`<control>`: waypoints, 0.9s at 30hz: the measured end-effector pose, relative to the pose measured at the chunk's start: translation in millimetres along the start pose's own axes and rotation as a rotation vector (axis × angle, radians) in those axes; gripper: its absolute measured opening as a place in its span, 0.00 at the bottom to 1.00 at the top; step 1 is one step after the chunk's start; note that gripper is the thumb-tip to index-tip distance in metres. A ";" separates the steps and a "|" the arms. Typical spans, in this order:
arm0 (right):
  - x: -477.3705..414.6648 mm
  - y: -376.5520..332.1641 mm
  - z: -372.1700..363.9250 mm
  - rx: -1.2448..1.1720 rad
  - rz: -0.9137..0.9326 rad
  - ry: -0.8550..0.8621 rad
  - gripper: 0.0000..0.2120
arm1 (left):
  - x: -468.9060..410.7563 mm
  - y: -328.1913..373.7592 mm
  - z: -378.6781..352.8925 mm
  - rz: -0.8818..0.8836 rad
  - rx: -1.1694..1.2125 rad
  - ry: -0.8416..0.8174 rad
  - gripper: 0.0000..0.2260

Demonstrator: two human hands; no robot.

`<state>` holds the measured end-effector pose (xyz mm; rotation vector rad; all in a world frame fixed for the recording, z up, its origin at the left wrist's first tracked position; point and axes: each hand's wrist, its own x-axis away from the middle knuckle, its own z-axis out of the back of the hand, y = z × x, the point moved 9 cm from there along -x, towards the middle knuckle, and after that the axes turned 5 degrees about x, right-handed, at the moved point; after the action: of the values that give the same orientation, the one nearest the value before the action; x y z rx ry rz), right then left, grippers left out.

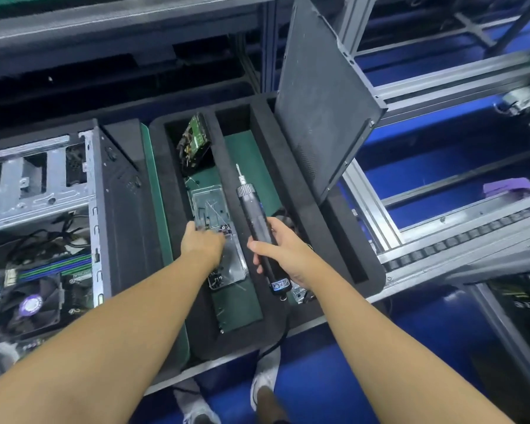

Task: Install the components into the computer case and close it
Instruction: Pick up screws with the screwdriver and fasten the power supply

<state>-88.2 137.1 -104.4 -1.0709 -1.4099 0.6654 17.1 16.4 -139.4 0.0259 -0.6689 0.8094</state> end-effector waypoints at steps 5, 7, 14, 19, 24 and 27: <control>2.1 -2.5 3.2 -0.023 0.028 -0.026 0.21 | -3.3 9.7 -15.5 -0.020 -0.069 0.041 0.09; 2.4 -3.1 4.9 -0.006 0.029 -0.035 0.20 | -4.3 8.6 -15.6 0.006 -0.075 0.063 0.09; 1.7 -4.2 1.8 -0.009 0.024 -0.043 0.21 | -9.6 1.5 -12.1 0.075 0.064 0.055 0.05; 2.1 -14.4 -9.2 -0.058 0.023 -0.091 0.23 | -10.7 -37.7 21.7 0.318 0.977 0.106 0.06; 7.7 -28.8 -22.7 -0.067 0.019 -0.103 0.25 | 2.6 -55.9 44.5 0.340 2.179 0.081 0.04; 13.4 -36.7 -33.6 -0.068 0.031 -0.111 0.27 | 15.8 -61.0 70.8 0.169 2.517 0.109 0.02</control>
<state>-62.2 127.3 -60.9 -1.1260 -1.5231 0.7126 27.9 -34.9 -60.5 2.1610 0.8344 1.3039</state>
